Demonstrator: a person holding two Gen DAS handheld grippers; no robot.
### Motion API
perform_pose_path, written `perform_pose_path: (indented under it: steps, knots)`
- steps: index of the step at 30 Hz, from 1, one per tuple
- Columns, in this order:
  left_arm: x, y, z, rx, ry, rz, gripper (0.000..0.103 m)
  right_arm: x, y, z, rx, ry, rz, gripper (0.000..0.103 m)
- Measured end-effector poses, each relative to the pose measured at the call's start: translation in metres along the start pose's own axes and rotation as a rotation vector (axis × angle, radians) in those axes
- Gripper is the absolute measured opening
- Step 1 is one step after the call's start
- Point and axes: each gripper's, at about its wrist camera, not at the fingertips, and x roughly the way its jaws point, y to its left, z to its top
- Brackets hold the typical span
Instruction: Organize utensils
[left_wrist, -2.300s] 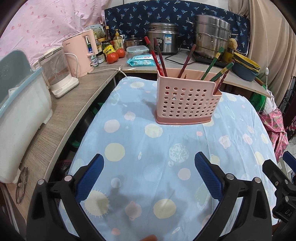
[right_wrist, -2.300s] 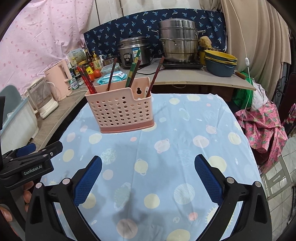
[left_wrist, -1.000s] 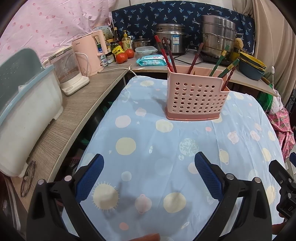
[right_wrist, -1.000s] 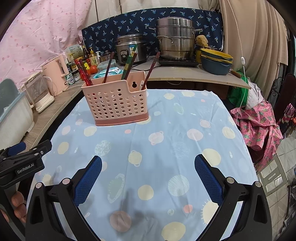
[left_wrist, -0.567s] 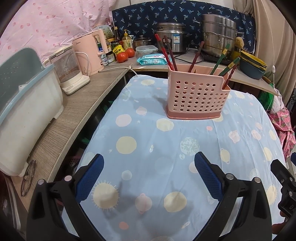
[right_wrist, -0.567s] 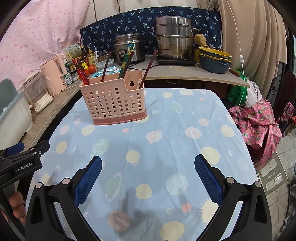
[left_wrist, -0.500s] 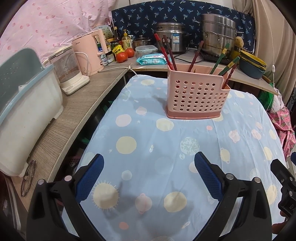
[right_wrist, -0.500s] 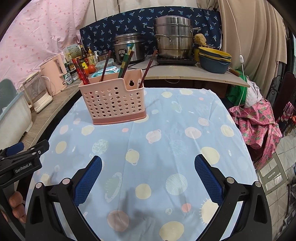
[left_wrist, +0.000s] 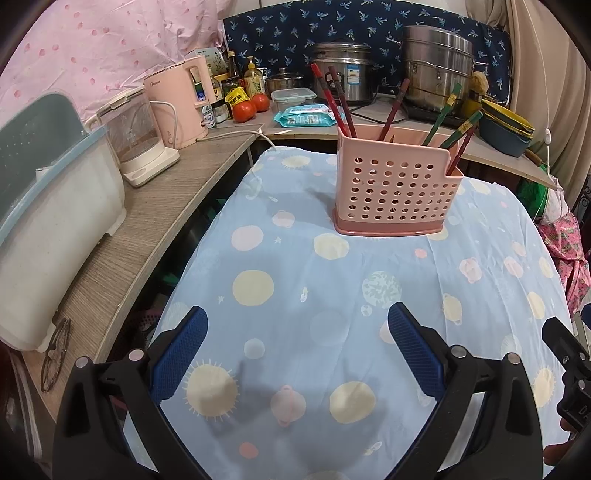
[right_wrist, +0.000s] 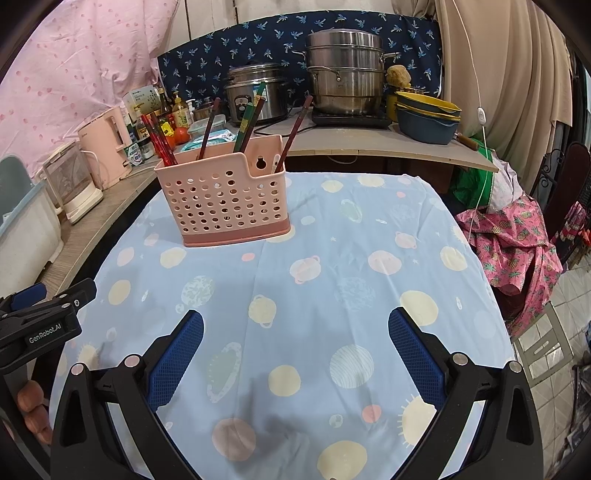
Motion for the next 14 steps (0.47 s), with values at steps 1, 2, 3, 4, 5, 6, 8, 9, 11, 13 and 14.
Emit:
perform_pose_path:
  steps: [1, 2, 3, 4, 5, 6, 8, 9, 11, 13, 14]
  knots:
    - [0.0001, 0.0002, 0.0000, 0.000, 0.000, 0.001, 0.094, 0.0001, -0.0001, 0.0001, 0.000, 0.000, 0.000, 0.096]
    - [0.0004, 0.0007, 0.0000, -0.001, 0.000, 0.001, 0.094, 0.0002, -0.0001, 0.0000, 0.000, 0.000, 0.000, 0.096]
    - [0.0005, 0.0010, -0.0001, 0.000, 0.000, 0.001, 0.094, 0.0006, -0.0004, -0.0002, 0.000, 0.001, 0.000, 0.096]
    - [0.0008, 0.0013, 0.0000, 0.000, 0.000, 0.002, 0.094, 0.0006, -0.0003, -0.0001, 0.001, 0.000, 0.000, 0.096]
    - [0.0007, 0.0013, 0.0001, -0.001, 0.000, 0.001, 0.094, 0.0007, -0.0004, -0.0001, 0.001, 0.000, 0.000, 0.096]
    - [0.0010, 0.0018, 0.0001, -0.002, 0.001, 0.002, 0.094, 0.0009, -0.0005, -0.0003, 0.001, 0.000, 0.000, 0.096]
    - [0.0000, 0.0024, -0.0001, -0.006, -0.008, 0.008, 0.094, 0.0008, -0.0005, 0.0000, 0.001, 0.001, -0.001, 0.096]
    - [-0.0002, 0.0029, 0.0000, -0.005, -0.011, 0.009, 0.094, 0.0008, -0.0005, 0.0000, 0.001, 0.001, 0.000, 0.096]
    - [0.0003, 0.0037, 0.0006, -0.002, -0.013, 0.005, 0.094, 0.0012, -0.0009, -0.0002, 0.003, 0.002, -0.001, 0.096]
    - [0.0010, 0.0046, 0.0011, -0.004, -0.012, 0.003, 0.094, 0.0032, -0.0018, -0.0001, 0.004, 0.004, -0.002, 0.096]
    - [0.0016, 0.0049, 0.0013, -0.006, -0.009, 0.002, 0.094, 0.0037, -0.0020, -0.0002, 0.004, 0.005, -0.002, 0.096]
